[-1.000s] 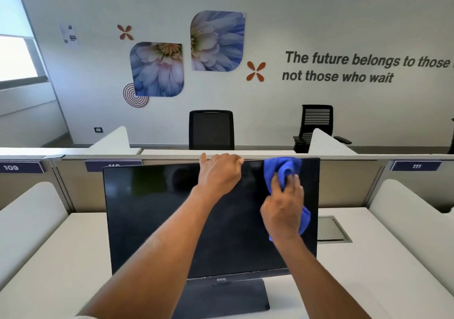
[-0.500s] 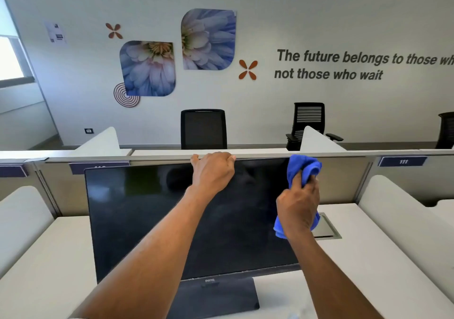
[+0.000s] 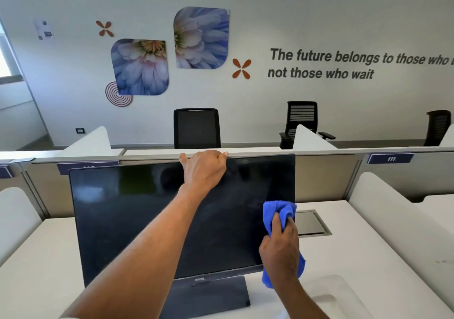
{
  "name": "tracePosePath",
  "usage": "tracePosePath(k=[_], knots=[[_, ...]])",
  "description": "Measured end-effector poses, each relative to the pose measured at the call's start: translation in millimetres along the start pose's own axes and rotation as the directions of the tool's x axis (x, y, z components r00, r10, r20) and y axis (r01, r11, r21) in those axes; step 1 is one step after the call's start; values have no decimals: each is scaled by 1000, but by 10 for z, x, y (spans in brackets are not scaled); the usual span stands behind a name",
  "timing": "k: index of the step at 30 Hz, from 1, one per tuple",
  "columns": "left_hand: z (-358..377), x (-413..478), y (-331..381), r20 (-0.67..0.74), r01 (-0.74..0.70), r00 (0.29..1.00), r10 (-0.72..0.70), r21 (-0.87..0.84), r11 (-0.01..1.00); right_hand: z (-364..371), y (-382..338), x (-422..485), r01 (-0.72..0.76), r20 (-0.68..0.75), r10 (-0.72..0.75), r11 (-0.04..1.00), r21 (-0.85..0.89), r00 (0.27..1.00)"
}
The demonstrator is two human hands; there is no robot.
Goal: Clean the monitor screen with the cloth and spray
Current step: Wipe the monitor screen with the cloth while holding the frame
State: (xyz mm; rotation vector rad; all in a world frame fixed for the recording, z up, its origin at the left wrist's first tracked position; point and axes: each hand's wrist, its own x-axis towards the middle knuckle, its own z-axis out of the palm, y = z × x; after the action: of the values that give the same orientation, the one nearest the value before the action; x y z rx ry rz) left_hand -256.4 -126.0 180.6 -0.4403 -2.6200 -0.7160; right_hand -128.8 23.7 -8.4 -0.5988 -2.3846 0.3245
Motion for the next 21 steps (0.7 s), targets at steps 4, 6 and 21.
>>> tracePosePath(k=[4, 6, 21], knots=[[-3, 15, -14, 2, -11, 1000, 11, -7, 1000, -204, -91, 472, 38, -100, -35, 999, 32, 994], [-1, 16, -13, -5, -13, 1000, 13, -10, 1000, -321, -139, 725, 70, -156, -65, 997, 25, 986], [47, 32, -23, -41, -31, 999, 30, -22, 999, 190, 69, -463, -134, 188, 143, 989, -57, 972]])
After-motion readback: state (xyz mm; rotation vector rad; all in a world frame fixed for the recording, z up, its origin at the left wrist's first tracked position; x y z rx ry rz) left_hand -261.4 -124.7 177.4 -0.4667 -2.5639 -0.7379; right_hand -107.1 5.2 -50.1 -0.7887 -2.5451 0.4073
